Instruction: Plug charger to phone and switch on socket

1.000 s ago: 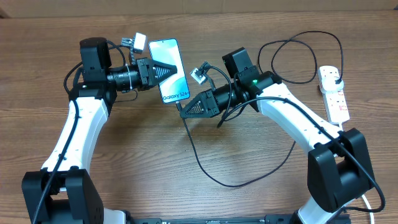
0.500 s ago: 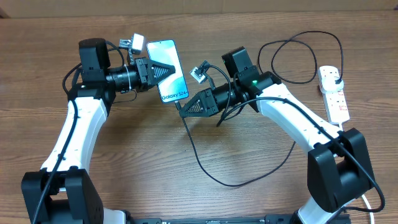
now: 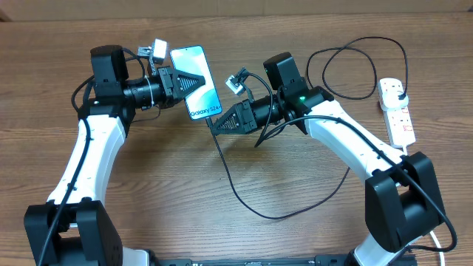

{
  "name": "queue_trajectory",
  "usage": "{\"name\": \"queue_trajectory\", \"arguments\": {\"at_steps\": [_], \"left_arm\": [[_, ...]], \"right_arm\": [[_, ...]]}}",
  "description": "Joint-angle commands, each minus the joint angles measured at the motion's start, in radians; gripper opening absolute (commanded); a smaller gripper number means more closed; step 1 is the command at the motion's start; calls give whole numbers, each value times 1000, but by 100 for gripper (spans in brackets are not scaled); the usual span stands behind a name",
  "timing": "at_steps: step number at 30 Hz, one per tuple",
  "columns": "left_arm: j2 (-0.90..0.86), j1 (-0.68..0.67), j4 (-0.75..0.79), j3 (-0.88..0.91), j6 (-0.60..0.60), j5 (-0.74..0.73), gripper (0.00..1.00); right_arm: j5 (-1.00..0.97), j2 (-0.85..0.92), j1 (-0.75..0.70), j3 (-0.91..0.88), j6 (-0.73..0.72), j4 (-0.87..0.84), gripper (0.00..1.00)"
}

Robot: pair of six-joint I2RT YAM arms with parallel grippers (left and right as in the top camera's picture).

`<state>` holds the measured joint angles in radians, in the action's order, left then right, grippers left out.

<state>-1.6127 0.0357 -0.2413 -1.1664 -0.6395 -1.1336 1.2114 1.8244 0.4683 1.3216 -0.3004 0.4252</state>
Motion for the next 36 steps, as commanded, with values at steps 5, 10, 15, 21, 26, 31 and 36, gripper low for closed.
{"name": "queue_trajectory", "arguments": {"at_steps": [5, 10, 15, 21, 26, 31, 36], "left_arm": [[-2, -28, -100, 0, -18, -28, 4], [-2, -44, -94, 0, -18, -51, 4], [-2, -59, -95, 0, -12, -73, 4], [-2, -64, -95, 0, -14, -106, 4], [-2, -67, -99, 0, -14, -157, 4], [-2, -89, -99, 0, -14, -167, 4], [-2, -108, -99, 0, -16, -168, 4]], "right_arm": [[-27, -29, -10, 21, -90, -108, 4], [-69, -29, -10, 21, -121, -118, 4], [-71, -29, -11, 21, -174, -173, 4], [-94, -29, -11, 21, -240, -238, 4], [-129, -29, -16, 21, -258, -255, 4], [-130, -29, -32, 21, -307, -299, 4], [-131, -29, -34, 21, -310, -316, 4]]}}
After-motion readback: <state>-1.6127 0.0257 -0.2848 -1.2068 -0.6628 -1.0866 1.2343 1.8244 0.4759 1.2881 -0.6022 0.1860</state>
